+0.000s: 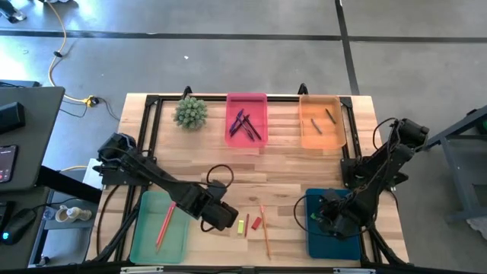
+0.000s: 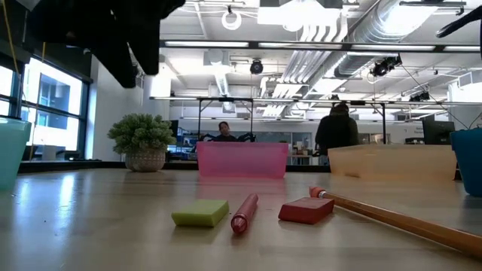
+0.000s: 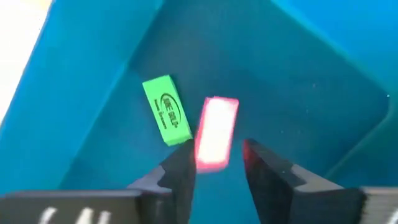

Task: Sort crayons/erasers/pens/pencils in bins
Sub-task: Put the pink eraser into the blue bin, then put the light green eraser into the blue bin

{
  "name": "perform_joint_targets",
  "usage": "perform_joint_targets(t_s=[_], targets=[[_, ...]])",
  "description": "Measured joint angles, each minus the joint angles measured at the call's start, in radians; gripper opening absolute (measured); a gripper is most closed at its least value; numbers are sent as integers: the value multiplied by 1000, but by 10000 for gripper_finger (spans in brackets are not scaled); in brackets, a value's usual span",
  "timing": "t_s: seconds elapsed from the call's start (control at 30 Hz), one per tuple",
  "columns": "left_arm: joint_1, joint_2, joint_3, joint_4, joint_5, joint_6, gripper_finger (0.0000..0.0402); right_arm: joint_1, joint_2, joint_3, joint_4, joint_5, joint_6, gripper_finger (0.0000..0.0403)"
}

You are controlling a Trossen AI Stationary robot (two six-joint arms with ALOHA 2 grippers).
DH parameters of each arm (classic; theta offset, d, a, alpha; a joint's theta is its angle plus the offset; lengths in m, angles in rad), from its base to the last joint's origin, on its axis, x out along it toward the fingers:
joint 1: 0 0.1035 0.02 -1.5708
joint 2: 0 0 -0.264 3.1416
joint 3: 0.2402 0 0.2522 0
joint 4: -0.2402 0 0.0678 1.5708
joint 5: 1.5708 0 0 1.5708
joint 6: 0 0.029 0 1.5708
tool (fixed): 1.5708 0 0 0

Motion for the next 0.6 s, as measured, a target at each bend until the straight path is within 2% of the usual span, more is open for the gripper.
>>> perform_joint_targets(t_s=[0.27, 0.47, 0.6], targets=[[0, 53, -2, 7, -10, -54, 129, -20, 0, 0, -5, -2, -8, 188], [10, 70, -3, 12, -7, -148, 129, -20, 0, 1, -4, -2, -9, 197], [21, 66, 3, 61, -18, -118, 129, -20, 0, 1, -4, -2, -8, 197]])
